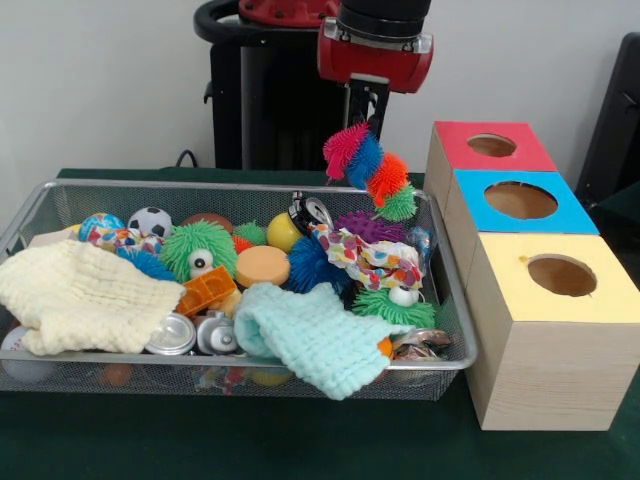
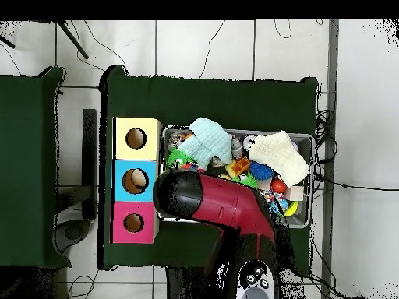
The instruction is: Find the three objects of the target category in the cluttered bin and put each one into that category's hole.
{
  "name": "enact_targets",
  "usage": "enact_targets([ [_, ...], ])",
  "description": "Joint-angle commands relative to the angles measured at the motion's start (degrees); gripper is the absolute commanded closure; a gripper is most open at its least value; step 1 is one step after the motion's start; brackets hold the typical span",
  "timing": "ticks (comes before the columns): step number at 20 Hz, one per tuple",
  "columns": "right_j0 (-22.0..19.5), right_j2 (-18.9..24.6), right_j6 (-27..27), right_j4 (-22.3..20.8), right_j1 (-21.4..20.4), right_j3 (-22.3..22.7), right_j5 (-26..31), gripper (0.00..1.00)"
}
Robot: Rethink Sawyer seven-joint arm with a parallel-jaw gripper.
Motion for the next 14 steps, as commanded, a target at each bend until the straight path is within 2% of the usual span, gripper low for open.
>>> enact_targets([
  [1, -3.1, 5.6, 4.3, -0.8, -0.4, 5.1, -4.7, 1.0],
  [10, -5.5, 6.5, 2.8, -1.7, 3.7, -0.2, -4.1, 1.0],
  [14, -6.4, 6.9, 2.2, -1.8, 4.1, -0.6, -4.0, 1.0],
])
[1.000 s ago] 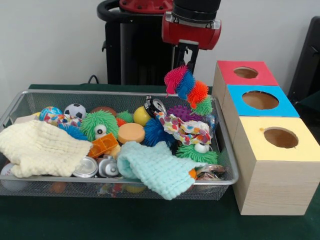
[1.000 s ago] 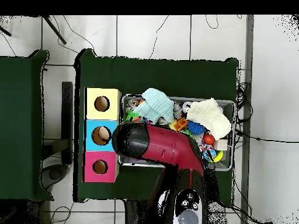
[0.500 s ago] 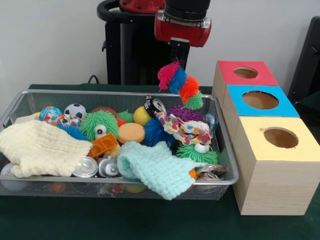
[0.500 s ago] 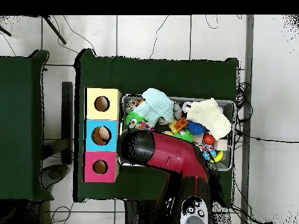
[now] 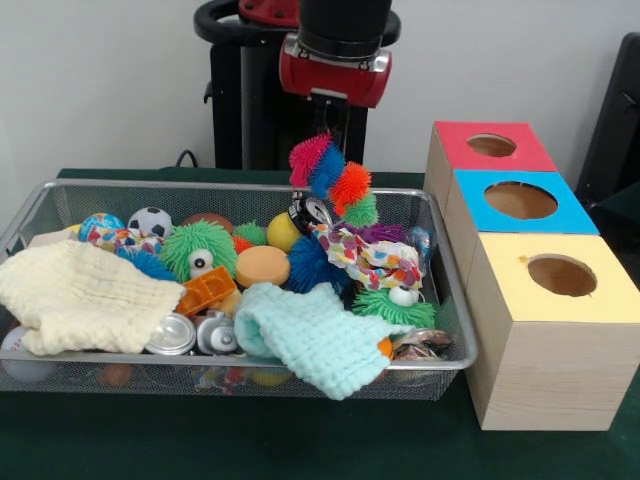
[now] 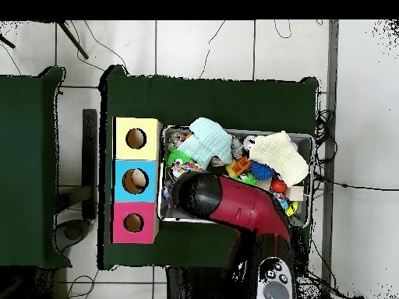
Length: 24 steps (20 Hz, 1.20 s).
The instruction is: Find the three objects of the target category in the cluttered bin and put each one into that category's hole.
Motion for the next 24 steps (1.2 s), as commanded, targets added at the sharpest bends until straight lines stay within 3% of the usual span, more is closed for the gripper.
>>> enact_targets([
  [1, -2.9, 6.9, 2.1, -2.0, 2.0, -1.5, -3.8, 1.0],
  [24, -7.6, 8.2, -1.3, -3.2, -0.5, 0.9, -3.4, 1.0],
])
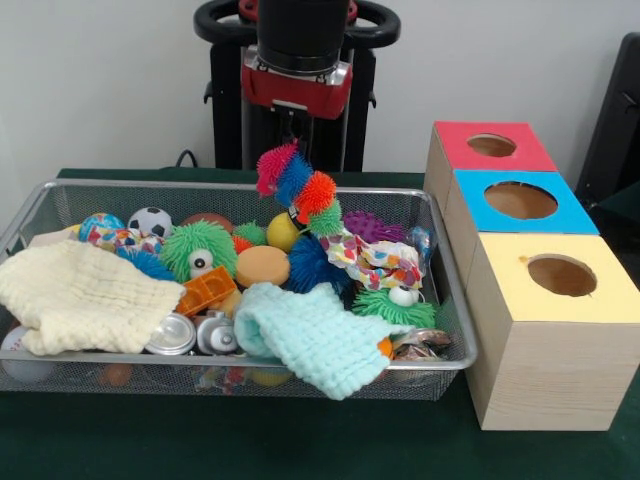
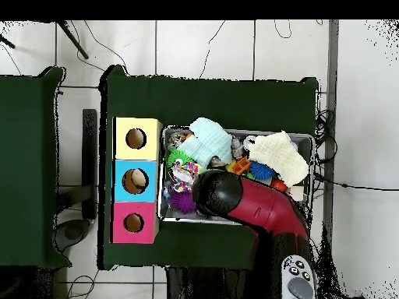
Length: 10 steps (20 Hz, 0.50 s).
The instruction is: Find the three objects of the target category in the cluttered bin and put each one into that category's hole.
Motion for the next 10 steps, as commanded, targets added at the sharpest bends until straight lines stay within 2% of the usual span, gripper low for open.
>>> enact_targets([
  [1, -3.3, 7.1, -1.4, -3.3, -1.5, 0.8, -3.5, 1.0],
  [10, -7.1, 9.0, -3.1, -4.5, -2.7, 3.1, -4.9, 1.0],
])
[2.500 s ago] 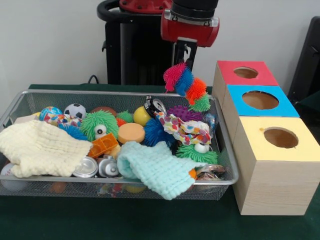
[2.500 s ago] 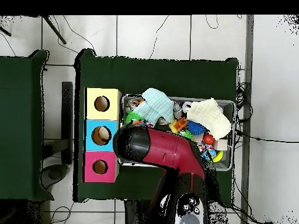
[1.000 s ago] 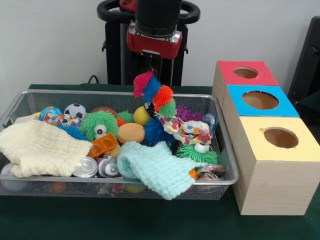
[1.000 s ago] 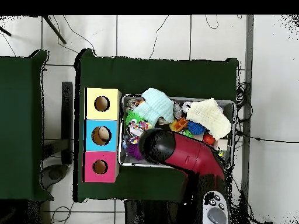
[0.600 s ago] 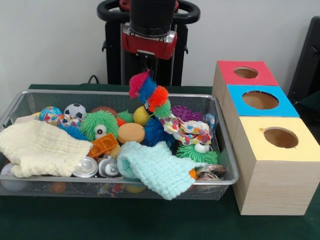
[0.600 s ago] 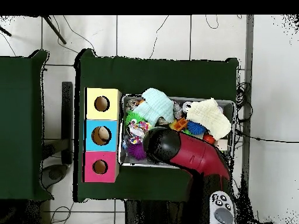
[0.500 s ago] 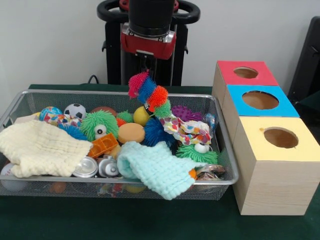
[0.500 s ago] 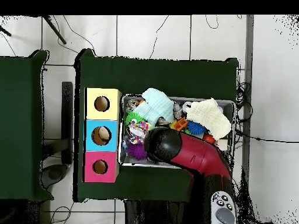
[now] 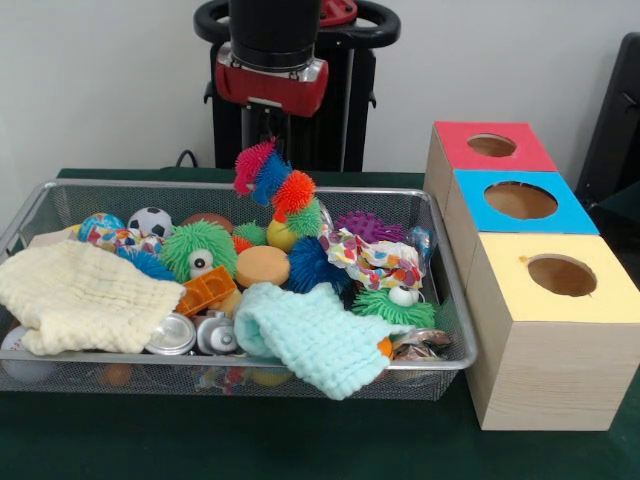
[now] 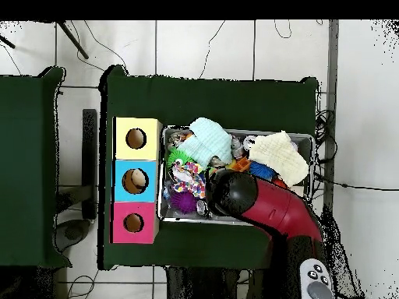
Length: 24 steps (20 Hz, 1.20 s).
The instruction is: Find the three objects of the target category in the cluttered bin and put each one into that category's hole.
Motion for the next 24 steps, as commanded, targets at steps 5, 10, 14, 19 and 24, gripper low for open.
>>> enact_targets([
  [5, -5.2, 8.3, -3.4, -5.0, -1.8, 2.7, -4.8, 1.0],
  [10, -6.1, 9.3, -2.8, -5.8, -1.4, 2.3, -4.9, 1.0],
  [14, -6.3, 9.6, -2.0, -6.5, -1.1, 1.9, -4.9, 1.0],
  [19, -6.1, 9.8, -1.0, -6.9, -1.0, 1.9, -5.2, 1.0],
  [24, -6.7, 10.0, -1.4, -7.5, -0.9, 1.4, -4.8, 1.0],
])
